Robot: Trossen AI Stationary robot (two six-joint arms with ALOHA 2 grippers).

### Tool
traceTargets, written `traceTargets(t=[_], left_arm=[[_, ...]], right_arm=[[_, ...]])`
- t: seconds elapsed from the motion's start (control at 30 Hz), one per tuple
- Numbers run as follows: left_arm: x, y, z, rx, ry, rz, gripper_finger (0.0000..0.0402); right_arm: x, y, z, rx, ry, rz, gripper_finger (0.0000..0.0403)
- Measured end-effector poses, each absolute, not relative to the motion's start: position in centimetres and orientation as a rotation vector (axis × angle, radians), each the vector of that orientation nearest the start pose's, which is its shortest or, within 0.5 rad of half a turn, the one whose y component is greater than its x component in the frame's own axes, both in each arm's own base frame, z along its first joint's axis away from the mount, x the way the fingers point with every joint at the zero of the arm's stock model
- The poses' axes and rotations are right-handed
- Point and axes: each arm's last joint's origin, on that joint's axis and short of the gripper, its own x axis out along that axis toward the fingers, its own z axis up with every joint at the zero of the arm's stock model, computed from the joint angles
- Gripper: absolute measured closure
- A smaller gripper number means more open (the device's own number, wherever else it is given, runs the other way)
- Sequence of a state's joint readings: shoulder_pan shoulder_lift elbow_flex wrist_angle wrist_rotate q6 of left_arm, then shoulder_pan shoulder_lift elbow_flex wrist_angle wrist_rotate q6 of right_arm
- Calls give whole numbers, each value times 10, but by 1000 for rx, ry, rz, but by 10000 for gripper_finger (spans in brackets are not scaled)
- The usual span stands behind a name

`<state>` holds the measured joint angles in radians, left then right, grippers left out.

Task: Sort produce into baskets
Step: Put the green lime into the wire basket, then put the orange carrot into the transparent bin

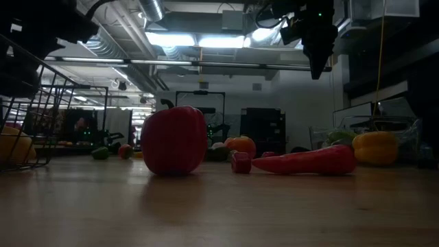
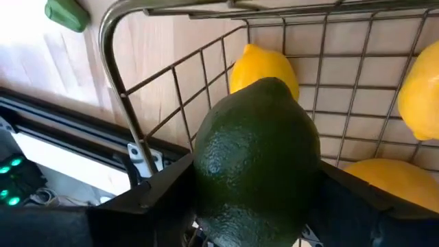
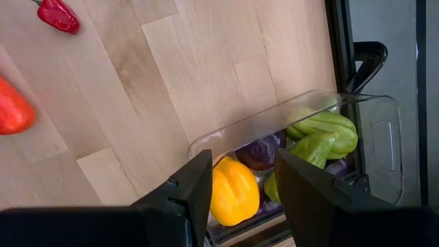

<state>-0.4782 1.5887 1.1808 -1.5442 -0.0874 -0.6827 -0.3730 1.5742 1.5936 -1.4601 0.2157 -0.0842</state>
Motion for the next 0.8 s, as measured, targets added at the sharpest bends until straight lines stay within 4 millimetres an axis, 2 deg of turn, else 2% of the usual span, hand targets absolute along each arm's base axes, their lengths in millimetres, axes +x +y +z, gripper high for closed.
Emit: traceTargets(t=[0.3, 0.53, 0.8], left_arm=[[212, -108, 235, 60, 1834, 368, 89], [213, -108, 235, 57, 1828, 364, 86], [213, -108, 235, 56, 1827, 363, 87]], right_arm=[[257, -107, 337, 58, 1458, -409, 248], [265, -100, 337, 205, 1367, -207, 249], [281, -70, 335, 135, 1306, -69, 249]])
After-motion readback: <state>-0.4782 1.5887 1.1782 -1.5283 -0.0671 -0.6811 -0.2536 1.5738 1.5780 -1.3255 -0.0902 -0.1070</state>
